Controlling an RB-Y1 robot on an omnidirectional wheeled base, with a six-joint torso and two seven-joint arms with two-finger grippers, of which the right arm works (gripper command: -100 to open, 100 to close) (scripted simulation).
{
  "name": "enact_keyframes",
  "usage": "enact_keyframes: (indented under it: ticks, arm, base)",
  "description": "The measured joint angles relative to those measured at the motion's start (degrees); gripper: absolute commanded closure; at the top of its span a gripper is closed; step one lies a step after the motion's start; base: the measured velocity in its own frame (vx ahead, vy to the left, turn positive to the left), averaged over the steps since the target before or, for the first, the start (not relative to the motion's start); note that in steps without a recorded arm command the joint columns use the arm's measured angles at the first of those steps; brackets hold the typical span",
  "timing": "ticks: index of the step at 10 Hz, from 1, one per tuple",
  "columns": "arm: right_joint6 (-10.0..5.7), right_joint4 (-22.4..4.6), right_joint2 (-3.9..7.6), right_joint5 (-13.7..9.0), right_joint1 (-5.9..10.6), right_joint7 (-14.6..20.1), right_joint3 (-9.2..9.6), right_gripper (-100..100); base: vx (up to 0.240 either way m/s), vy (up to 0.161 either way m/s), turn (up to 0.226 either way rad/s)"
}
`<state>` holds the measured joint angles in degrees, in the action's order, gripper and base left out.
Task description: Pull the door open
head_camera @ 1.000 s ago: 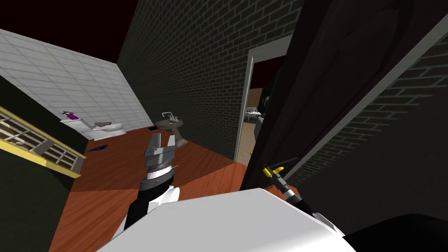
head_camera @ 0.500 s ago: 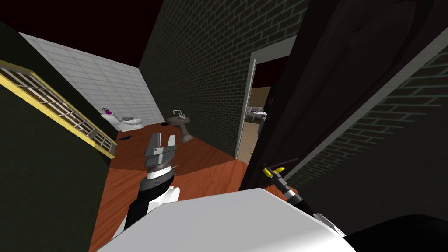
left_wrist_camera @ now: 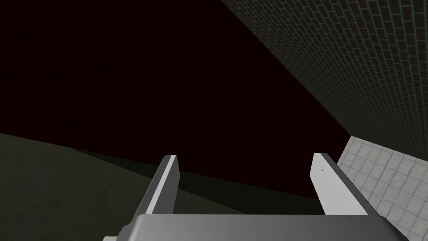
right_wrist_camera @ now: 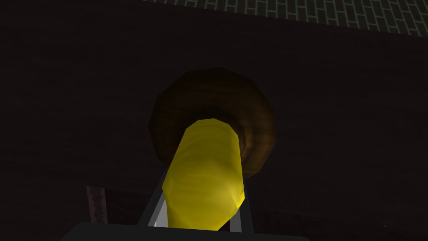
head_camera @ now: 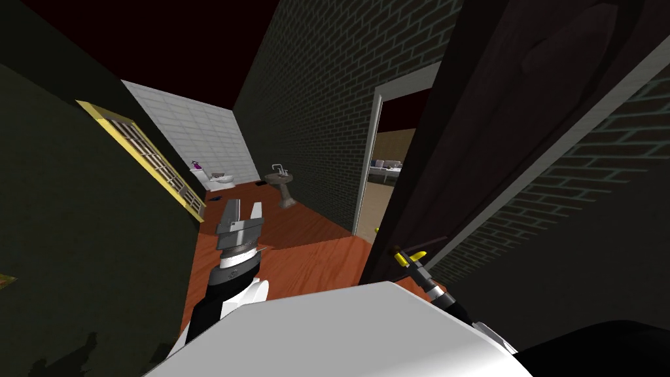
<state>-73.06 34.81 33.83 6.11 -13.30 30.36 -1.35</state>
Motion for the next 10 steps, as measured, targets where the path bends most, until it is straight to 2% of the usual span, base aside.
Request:
enact_keyframes:
  ticks: [3, 10]
  arm:
    - [-0.46, -0.47, 0.00, 0.14, 0.12, 0.08, 0.14, 100]
    - [-1.13, -1.58, 0.11, 0.47, 0.89, 0.34, 0.30, 100]
  base:
    - [-0.126, -0.050, 0.109]
    - [-0.202, -0.079, 0.155]
